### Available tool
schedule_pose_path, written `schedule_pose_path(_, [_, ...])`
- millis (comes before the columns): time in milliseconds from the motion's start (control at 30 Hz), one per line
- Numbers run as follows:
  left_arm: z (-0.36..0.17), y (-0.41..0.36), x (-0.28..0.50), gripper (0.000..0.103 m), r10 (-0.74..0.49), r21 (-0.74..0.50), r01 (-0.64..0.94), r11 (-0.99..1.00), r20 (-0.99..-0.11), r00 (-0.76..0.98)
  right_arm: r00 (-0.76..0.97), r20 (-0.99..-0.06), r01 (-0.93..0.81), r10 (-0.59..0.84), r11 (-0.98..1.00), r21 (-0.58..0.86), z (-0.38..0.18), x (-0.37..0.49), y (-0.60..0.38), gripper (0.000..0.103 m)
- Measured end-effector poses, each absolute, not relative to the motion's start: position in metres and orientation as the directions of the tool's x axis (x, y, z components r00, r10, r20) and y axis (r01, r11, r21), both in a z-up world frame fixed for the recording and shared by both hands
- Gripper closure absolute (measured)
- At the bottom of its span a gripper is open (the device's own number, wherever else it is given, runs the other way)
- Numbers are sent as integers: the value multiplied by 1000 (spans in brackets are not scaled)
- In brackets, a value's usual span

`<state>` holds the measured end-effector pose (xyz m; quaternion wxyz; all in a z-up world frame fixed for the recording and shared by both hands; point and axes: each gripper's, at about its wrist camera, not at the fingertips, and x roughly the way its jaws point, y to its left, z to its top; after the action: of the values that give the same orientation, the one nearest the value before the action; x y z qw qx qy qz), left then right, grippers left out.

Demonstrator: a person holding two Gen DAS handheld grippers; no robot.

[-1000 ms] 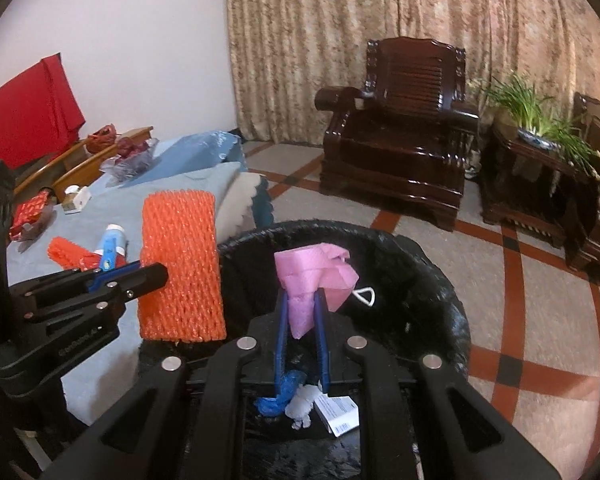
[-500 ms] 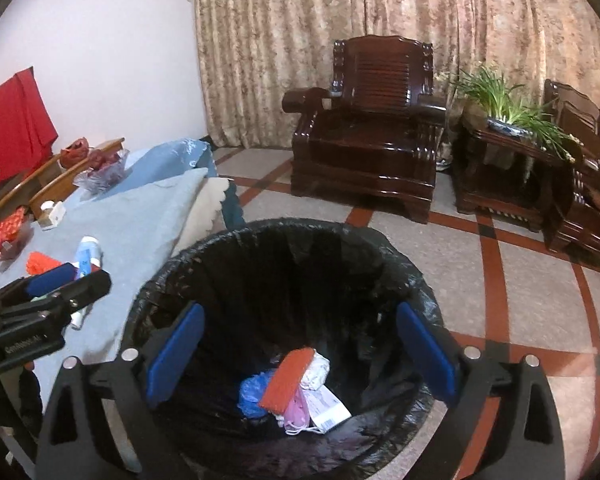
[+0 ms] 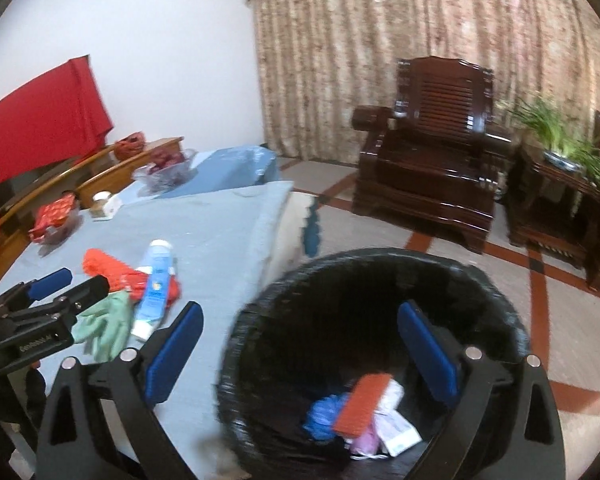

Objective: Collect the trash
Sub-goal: 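Drop the pink mask into the bin with the right gripper while the left drops the net, then move both grippers to the gloves and blue tube on the table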

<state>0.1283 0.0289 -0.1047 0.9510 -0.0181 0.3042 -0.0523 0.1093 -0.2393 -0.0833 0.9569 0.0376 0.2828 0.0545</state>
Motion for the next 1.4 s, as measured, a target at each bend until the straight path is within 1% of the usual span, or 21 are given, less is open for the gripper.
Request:
schedule_pose_path(200, [-106,75,122,17,-25,-42,1,999,-581,813,821,-535,-169,201,980,109,-89,118,-193,7])
schedule_pose_path(433, [-116,118,116,17,55,-21,-83,996,-597,800,790,-554,-243,261,964,107,-103,133,-146,7])
schedule_pose_path(600, [-132,144,117,22,87,-17,-125,992,-623,777,765,-578,-282,286,954,99,-118,144,-114,9])
schedule_pose_path(900, [-157,167,129,27,88,-34,-145,989,-656,750,706,-641,-322,300,943,86,-158,174,-59,20])
schedule_pose_path(1267, [-171,180,139,28,67,-60,-144,988,-669,740,655,-707,-312,265,948,66,-189,200,-35,23])
schedule_pose_path(1400, [-173,177,142,28,60,-63,-137,988,-668,741,632,-735,-303,244,951,56,-199,208,-36,29])
